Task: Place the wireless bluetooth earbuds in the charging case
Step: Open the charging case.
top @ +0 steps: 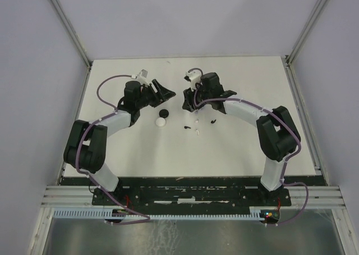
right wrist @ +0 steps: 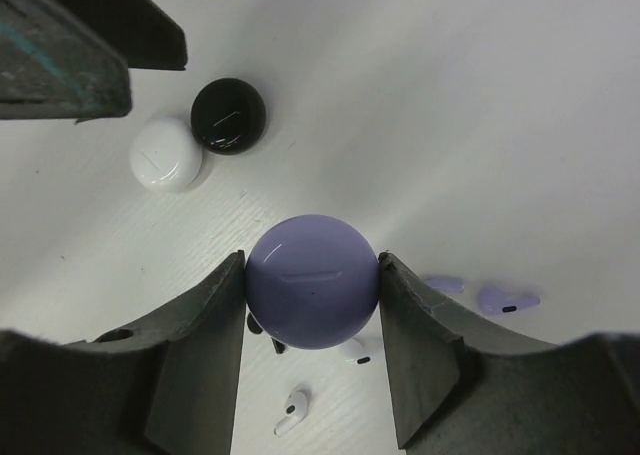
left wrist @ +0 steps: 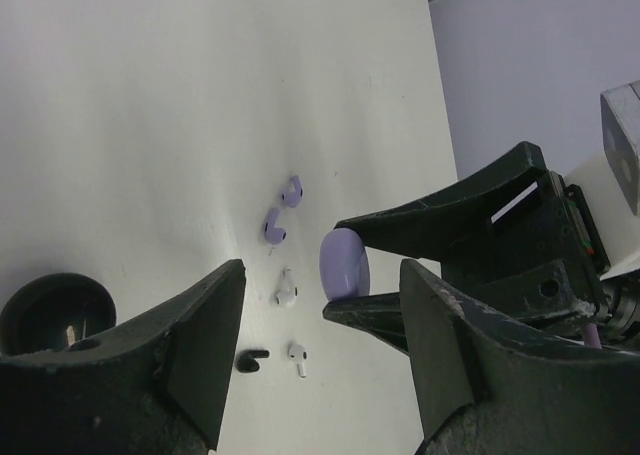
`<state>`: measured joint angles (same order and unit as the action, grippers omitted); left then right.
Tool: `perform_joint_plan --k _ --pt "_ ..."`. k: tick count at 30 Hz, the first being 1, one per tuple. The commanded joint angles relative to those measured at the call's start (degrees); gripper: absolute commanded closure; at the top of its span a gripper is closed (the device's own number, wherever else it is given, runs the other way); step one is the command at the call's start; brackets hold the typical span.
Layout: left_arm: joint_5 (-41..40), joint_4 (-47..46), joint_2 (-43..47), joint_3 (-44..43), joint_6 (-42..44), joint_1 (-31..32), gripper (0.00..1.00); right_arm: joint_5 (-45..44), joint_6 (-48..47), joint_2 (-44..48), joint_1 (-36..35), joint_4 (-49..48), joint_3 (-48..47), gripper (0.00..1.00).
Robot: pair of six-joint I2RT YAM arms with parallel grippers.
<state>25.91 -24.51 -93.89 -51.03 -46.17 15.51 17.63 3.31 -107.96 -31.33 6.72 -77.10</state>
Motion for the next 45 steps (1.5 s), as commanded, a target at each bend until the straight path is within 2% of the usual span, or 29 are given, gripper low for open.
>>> perform_joint_plan --k 1,8,22,33,45 --pt "2.5 -5.3 -0.4 -1.5 -3.9 1.3 0.31 4.1 -3.3 5.9 0.1 -8.6 4.5 0.98" --pt "2.7 -7.2 -0.7 -1.2 -6.3 4.3 0.37 5.3 -6.6 9.5 0.4 -16.6 10.0 0.98" --pt "4.3 -9.4 -2.7 -0.6 -7.5 6.1 0.45 8.0 -8.0 10.8 1.2 -15.5 9.2 0.98" --pt "7.9 -16.9 -4.7 0.0 -11.1 6.0 0.50 9.0 -7.2 10.9 1.2 -15.8 8.9 0.98" --pt "9.5 -19.7 -6.8 0.2 -13.3 6.1 0.50 10.2 -6.7 11.1 1.2 -16.1 8.5 0.98"
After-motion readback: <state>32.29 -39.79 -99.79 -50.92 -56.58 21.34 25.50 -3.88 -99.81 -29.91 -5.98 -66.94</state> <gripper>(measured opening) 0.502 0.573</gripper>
